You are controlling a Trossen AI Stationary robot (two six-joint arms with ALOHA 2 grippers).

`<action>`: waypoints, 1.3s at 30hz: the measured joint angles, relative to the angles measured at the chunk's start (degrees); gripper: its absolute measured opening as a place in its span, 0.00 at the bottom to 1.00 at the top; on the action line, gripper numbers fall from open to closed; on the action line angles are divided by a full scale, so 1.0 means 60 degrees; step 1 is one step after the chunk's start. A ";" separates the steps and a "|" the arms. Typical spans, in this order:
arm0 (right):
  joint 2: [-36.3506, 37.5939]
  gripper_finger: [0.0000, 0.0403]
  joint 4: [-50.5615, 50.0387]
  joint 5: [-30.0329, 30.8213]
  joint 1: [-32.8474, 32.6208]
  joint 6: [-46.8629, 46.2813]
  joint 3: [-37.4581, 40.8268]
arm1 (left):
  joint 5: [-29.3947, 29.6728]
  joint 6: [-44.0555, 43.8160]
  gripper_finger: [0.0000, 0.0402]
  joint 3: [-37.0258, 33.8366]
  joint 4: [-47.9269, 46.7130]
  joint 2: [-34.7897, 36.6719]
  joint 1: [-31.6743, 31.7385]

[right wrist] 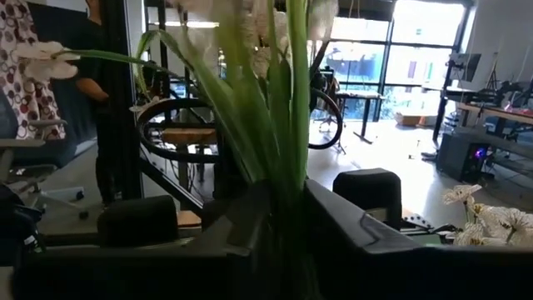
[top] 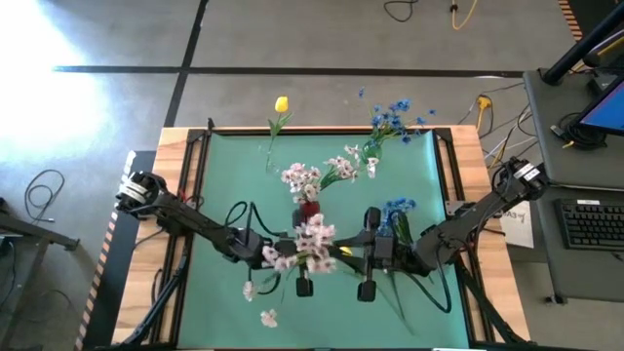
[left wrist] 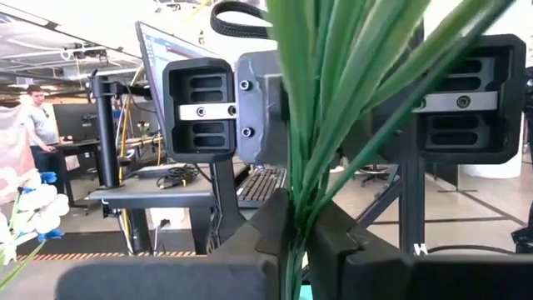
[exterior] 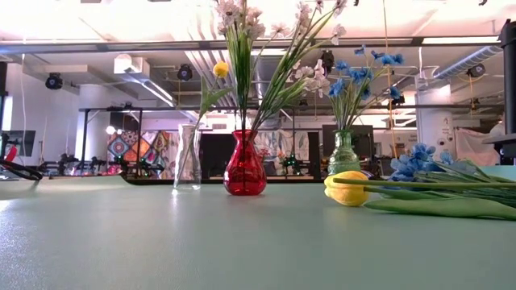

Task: Sort flowers into vase by color
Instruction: Put the white flowers into the red vase

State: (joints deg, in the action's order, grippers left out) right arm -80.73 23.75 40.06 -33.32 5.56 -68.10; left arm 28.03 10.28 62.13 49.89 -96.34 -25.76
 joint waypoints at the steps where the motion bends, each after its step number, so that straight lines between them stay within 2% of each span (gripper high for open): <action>1: 0.0018 0.23 -0.0002 0.0003 0.0000 0.0000 0.0000 | 0.0000 0.0000 0.03 0.0000 -0.0029 0.0010 0.0000; 8: 0.0679 0.41 -0.1018 0.0078 -0.0022 -0.0509 0.0003 | 0.0022 -0.0007 0.01 -0.0004 -0.0584 0.0265 -0.0076; 14: 0.1330 0.50 -0.2623 0.0084 -0.0022 -0.1416 0.0001 | 0.0456 -0.0064 0.00 -0.0044 -0.1670 0.0977 -0.0205; 22: 0.1793 0.53 -0.3535 0.0078 -0.0026 -0.1705 0.0022 | 0.0532 -0.0236 0.00 -0.0138 -0.3798 0.2735 -0.0262; 24: 0.1831 0.53 -0.3635 0.0086 -0.0029 -0.1708 0.0043 | 0.0839 -0.0271 0.00 -0.0146 -0.4606 0.3236 -0.0267; 27: 0.1831 0.53 -0.3763 0.0082 -0.0029 -0.1750 0.0086 | 0.1767 -0.0034 0.00 -0.0149 -0.5600 0.4052 -0.0262; 33: 0.1810 0.53 -0.3734 0.0082 -0.0004 -0.1752 0.0228 | 0.4204 0.1370 0.00 -0.0149 -0.6901 0.5496 -0.0068; 36: 0.1810 0.53 -0.3702 0.0082 -0.0004 -0.1819 0.0268 | 0.4214 0.1583 0.00 -0.0294 -0.7062 0.6072 0.0330; 39: 0.1810 0.54 -0.3699 0.0082 -0.0004 -0.1825 0.0291 | 0.3651 0.1596 0.00 -0.0751 -0.7004 0.6560 0.0984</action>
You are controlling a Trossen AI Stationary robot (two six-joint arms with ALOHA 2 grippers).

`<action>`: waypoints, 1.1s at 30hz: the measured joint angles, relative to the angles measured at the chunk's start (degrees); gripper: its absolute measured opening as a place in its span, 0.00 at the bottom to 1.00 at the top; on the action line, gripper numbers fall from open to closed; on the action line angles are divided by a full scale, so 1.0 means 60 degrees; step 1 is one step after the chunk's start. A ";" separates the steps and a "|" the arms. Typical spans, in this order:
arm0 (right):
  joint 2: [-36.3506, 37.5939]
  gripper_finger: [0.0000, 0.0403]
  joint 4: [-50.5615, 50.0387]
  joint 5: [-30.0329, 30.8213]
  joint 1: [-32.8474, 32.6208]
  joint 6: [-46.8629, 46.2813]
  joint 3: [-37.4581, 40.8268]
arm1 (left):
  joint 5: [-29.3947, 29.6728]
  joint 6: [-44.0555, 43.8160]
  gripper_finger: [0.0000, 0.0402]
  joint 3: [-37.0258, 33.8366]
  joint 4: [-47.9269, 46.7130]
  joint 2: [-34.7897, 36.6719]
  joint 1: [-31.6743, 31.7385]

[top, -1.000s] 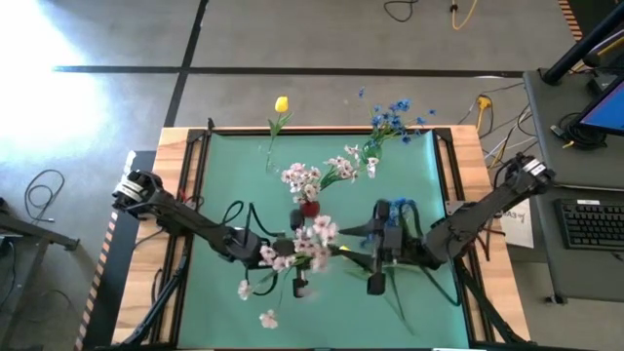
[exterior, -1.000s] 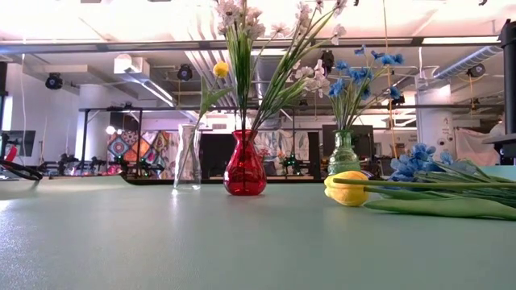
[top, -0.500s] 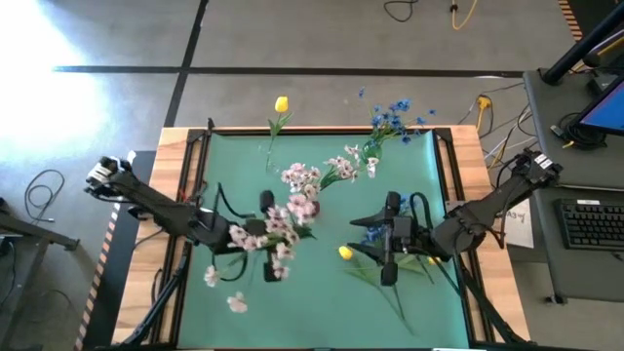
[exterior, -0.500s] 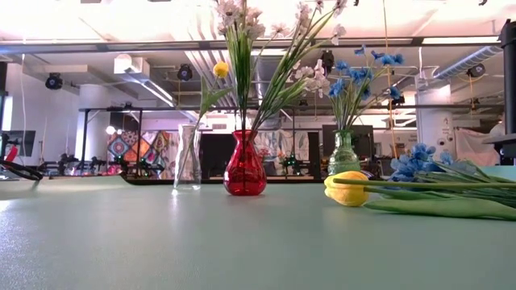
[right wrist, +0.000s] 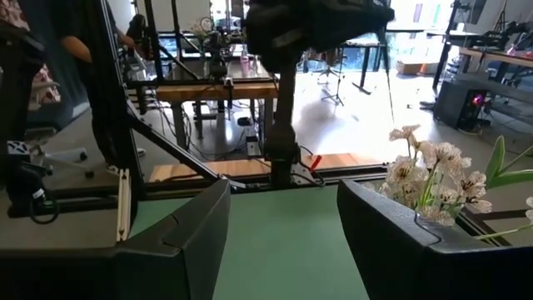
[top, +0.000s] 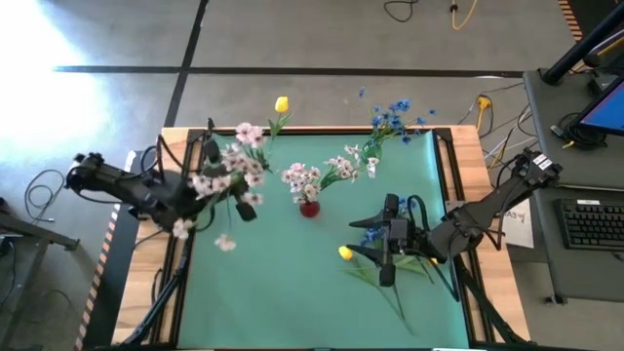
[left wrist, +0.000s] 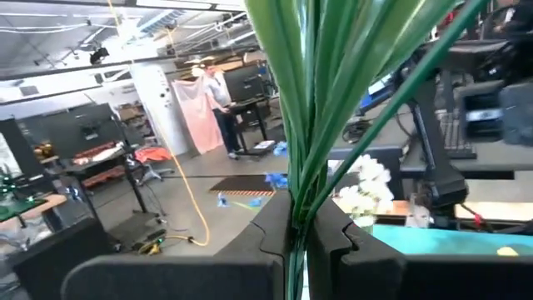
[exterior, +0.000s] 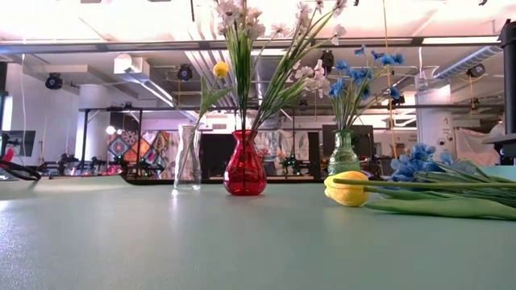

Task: Sort flowers into vase by color
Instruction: Put the white flowers into the red vase

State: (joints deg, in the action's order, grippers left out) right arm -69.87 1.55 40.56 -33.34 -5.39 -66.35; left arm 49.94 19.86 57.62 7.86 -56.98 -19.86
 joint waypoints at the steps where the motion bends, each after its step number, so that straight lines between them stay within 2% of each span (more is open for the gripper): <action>1: 0.0000 0.54 -0.0002 0.0000 0.0004 0.0000 0.0005 | -0.0321 -0.0119 0.00 -0.0246 0.0106 0.0147 0.0267; 4: 0.0000 0.54 0.0001 0.0000 0.0004 0.0000 0.0013 | -0.1426 -0.0612 0.00 -0.1252 0.0880 0.0517 0.1115; 11: -0.0007 0.54 0.0002 0.0000 0.0004 -0.0029 0.0040 | -0.3244 -0.0995 0.00 -0.4130 0.5120 0.0527 0.2370; 17: -0.0011 0.54 0.0002 0.0000 0.0019 -0.0026 0.0083 | -0.3491 -0.1358 0.00 -0.5689 0.7753 -0.0269 0.2517; 22: -0.0011 0.54 0.0075 0.0000 0.0064 -0.0028 0.0184 | -0.3473 -0.1876 0.00 -0.6144 0.9363 -0.1413 0.2517; 30: -0.0015 0.54 0.0140 0.0004 0.0066 -0.0178 0.0321 | -0.3411 -0.2283 0.00 -0.5928 1.1372 -0.3464 0.2517; 33: -0.0015 0.54 0.0138 0.0000 0.0066 -0.0178 0.0321 | -0.3410 -0.2717 0.00 -0.5804 1.1530 -0.3968 0.2517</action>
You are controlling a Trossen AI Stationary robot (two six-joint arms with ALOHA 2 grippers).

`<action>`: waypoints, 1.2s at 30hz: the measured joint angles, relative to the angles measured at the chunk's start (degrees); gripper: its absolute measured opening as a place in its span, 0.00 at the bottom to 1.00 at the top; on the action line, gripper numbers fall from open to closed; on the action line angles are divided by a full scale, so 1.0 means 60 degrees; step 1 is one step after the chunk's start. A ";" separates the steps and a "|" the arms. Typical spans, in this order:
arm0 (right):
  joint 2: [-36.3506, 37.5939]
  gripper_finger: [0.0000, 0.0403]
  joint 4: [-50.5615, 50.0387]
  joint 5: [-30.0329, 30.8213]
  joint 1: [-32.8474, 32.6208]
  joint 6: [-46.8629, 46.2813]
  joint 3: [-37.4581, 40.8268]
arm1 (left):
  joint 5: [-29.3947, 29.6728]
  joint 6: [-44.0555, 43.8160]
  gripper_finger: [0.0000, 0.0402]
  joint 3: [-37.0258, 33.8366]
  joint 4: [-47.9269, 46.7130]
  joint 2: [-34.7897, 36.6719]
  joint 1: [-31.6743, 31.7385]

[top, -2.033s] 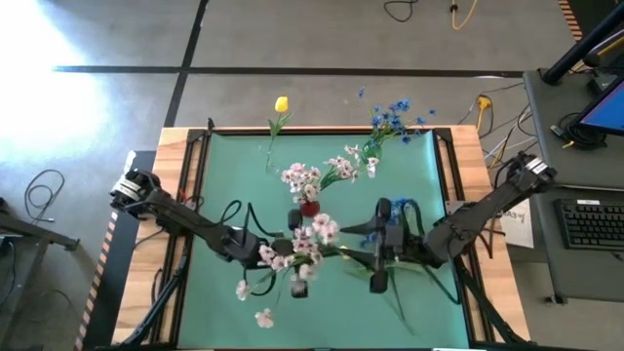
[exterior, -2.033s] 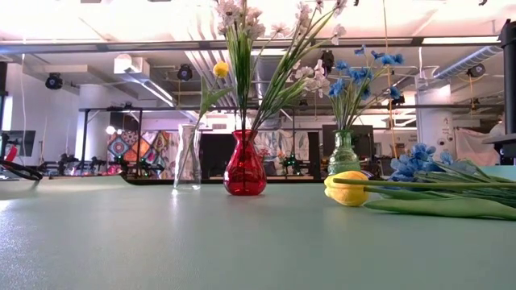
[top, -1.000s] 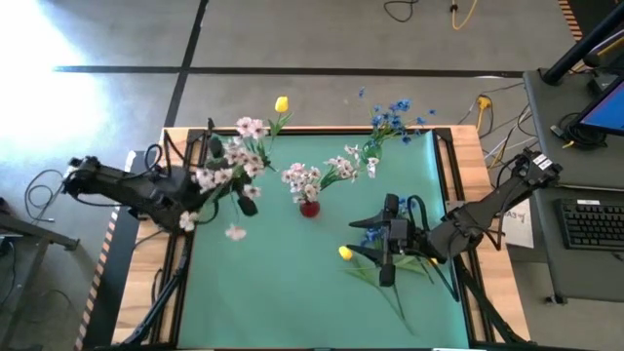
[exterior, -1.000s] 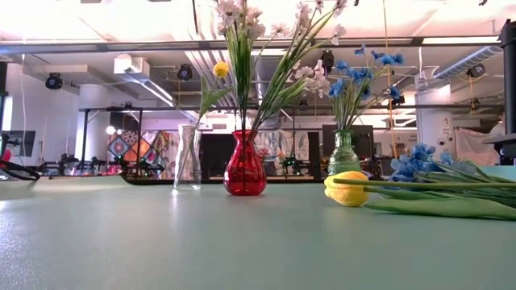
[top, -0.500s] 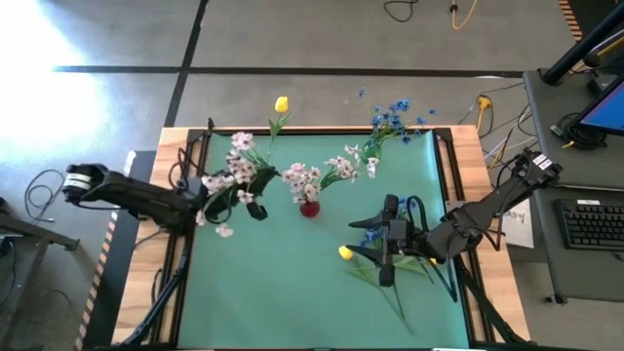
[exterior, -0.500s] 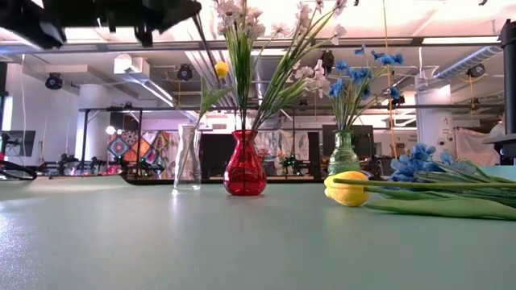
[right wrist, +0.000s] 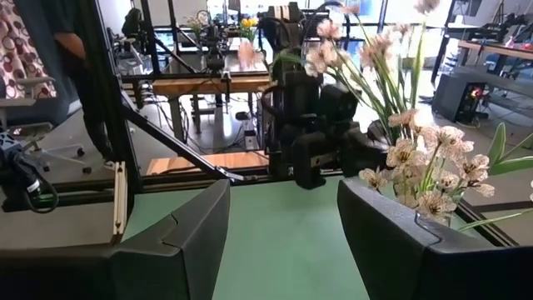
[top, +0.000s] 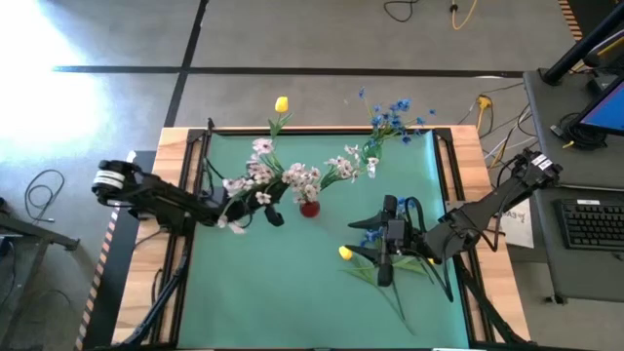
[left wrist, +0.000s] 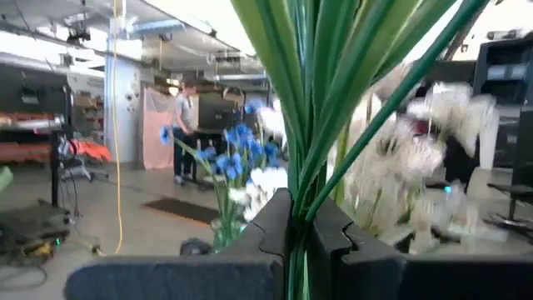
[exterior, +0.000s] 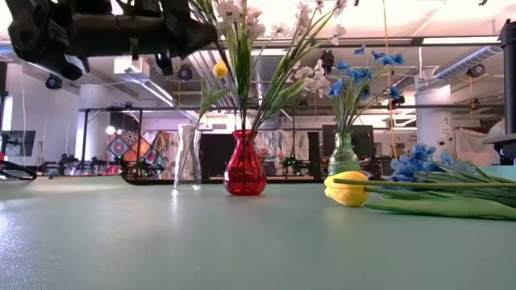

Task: Sort flowers into vase by color
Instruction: Put the white flowers into the red vase

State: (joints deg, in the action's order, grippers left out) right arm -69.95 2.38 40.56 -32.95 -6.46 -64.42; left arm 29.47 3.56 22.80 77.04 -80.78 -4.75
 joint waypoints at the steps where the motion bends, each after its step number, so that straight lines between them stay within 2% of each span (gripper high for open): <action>1: 0.0000 0.54 0.0005 0.0000 0.0000 0.0000 0.0000 | 0.0001 -0.0072 0.00 0.0020 -0.0019 -0.0122 0.0000; 5: 0.0000 0.54 -0.0001 0.0000 0.0000 0.0000 0.0000 | 0.0018 -0.0428 0.00 0.0067 -0.0009 -0.0485 0.0000; 10: 0.0000 0.54 -0.0002 0.0000 0.0000 -0.0039 0.0014 | 0.0601 -0.0376 0.00 0.0060 -0.0046 -0.0629 0.0001; 28: 0.0000 0.54 0.0002 0.0003 0.0000 -0.0106 0.0029 | 0.0484 -0.0807 0.00 0.0056 -0.1036 -0.0621 -0.0008; 31: 0.0000 0.54 0.0002 0.0002 0.0000 -0.0106 0.0029 | 0.0484 -0.0856 0.03 0.0056 -0.1032 -0.0618 -0.0011; 36: 0.0000 0.54 0.0002 0.0004 0.0000 -0.0106 0.0027 | 0.0425 -0.0934 0.12 0.0056 -0.1332 -0.0614 -0.0084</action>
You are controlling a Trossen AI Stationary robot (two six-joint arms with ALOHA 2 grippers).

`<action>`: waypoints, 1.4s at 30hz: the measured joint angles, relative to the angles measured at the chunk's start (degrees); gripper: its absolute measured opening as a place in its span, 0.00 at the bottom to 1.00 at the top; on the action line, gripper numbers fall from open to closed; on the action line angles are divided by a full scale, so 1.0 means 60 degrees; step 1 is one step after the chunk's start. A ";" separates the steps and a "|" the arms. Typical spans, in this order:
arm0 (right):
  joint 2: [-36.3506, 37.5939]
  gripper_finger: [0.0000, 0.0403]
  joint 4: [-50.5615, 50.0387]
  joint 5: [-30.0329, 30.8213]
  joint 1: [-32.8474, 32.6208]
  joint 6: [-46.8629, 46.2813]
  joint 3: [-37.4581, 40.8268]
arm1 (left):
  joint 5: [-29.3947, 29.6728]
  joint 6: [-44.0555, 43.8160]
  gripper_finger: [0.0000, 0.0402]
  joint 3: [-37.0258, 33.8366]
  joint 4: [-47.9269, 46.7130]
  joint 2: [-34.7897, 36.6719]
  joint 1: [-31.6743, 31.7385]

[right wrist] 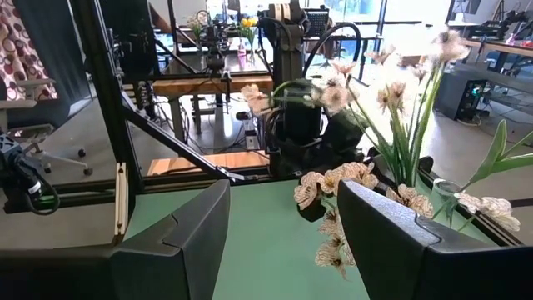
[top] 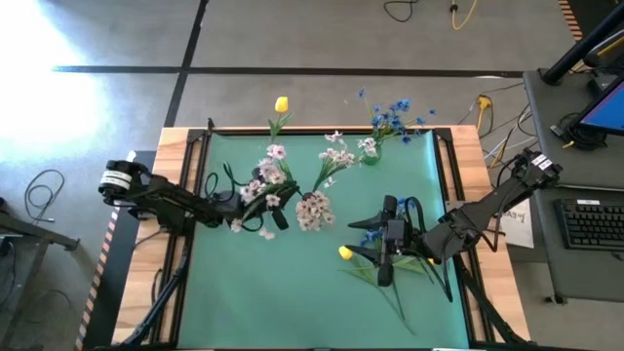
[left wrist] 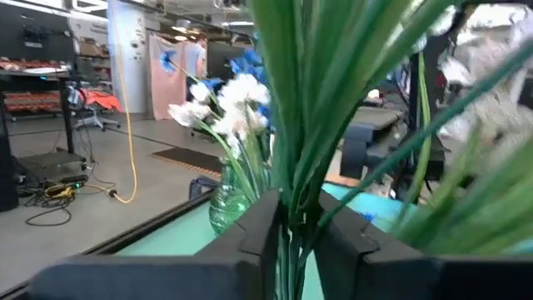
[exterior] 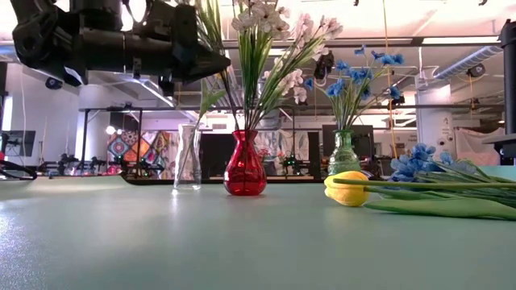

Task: Sort flowers into vase by color
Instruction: Put the white flowers into the red vase

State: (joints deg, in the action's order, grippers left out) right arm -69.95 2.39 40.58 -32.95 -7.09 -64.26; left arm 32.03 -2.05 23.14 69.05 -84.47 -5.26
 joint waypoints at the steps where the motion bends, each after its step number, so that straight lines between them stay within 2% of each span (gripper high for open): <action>1: 0.0000 0.54 -0.0001 -0.0001 0.0000 0.0000 0.0002 | -0.0003 -0.0002 0.15 0.0000 -0.0061 0.0000 -0.0042; 11: 0.0000 0.54 0.0000 0.0000 0.0000 -0.0037 0.0002 | -0.0008 -0.0001 0.42 0.0090 -0.0358 0.0000 -0.0264; 19: 0.0017 0.54 -0.0099 -0.0004 0.0000 -0.0369 0.0002 | -0.0014 -0.0097 0.60 0.0382 -0.1539 0.0105 -0.0479; 26: 0.0087 0.54 -0.0379 -0.0003 0.0000 -0.0754 -0.0002 | -0.0028 -0.1181 0.73 0.0649 -0.4427 0.0948 -0.0626; 32: 0.0095 0.54 -0.0364 -0.0003 0.0000 -0.0852 -0.0002 | -0.0034 -0.1511 0.80 0.1294 -0.7914 0.1986 -0.0757; 37: 0.0126 0.54 -0.0368 -0.0004 0.0000 -0.0849 -0.0002 | -0.0028 -0.2025 0.83 0.1847 -1.0591 0.2729 -0.0804; 42: 0.0188 0.54 -0.0400 -0.0004 0.0000 -0.0897 -0.0002 | -0.0024 -0.2322 0.83 0.2154 -1.2240 0.3308 -0.0808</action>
State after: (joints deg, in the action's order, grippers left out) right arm -68.82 0.00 40.55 -32.95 -12.48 -64.27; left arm 31.88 -15.98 36.06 -4.39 -64.62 -10.11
